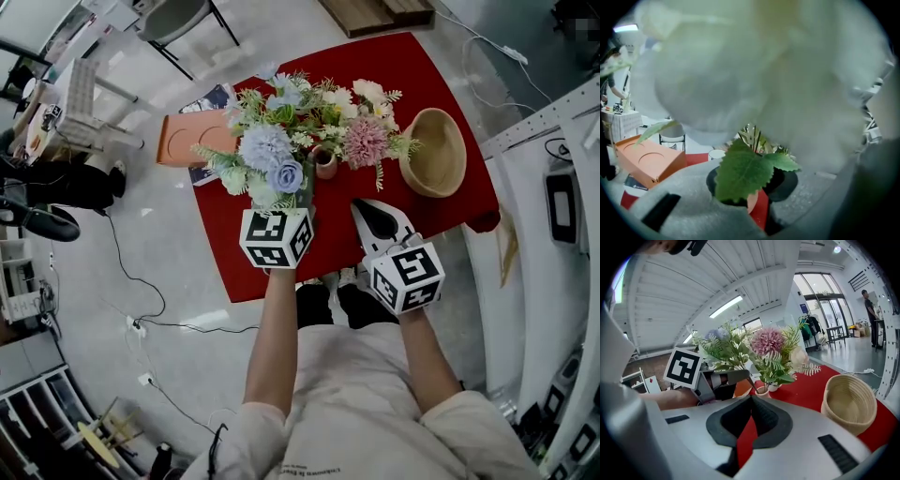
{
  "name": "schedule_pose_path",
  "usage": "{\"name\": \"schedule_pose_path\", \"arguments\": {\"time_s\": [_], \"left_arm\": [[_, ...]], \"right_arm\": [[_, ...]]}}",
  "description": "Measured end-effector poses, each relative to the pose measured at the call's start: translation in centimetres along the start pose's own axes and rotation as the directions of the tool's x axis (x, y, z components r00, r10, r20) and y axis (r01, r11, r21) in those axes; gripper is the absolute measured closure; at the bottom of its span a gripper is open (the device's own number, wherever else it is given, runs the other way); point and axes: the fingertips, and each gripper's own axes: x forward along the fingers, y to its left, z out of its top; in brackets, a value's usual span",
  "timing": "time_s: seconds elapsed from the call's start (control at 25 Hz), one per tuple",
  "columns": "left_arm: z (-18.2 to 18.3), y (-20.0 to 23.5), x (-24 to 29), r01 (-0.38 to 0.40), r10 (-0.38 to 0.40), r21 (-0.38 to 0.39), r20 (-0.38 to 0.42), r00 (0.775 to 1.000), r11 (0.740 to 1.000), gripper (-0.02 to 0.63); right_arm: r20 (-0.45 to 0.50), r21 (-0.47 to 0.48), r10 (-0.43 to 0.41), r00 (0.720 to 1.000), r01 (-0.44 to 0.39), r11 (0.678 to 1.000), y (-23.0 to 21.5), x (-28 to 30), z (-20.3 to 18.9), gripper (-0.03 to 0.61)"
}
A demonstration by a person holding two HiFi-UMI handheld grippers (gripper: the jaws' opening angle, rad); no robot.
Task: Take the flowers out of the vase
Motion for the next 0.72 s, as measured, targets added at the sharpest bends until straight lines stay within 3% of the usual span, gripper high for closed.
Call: {"name": "schedule_pose_path", "arguments": {"time_s": [0.44, 0.72], "left_arm": [[2.5, 0.3, -1.4, 0.004, -0.004, 0.001, 0.018, 1.000, 1.000, 0.568], [4.1, -0.5, -1.9, 0.017, -0.017, 0.053, 0.007, 1.000, 0.998, 0.569]], "right_arm": [[0.020, 0.076, 0.007, 1.000, -0.009, 0.997, 1.2, 0.5, 0.4, 0.571], [0.023, 0.085, 0.003, 1.000, -0.005, 0.996, 1.2, 0.5, 0.4, 0.571]]}}
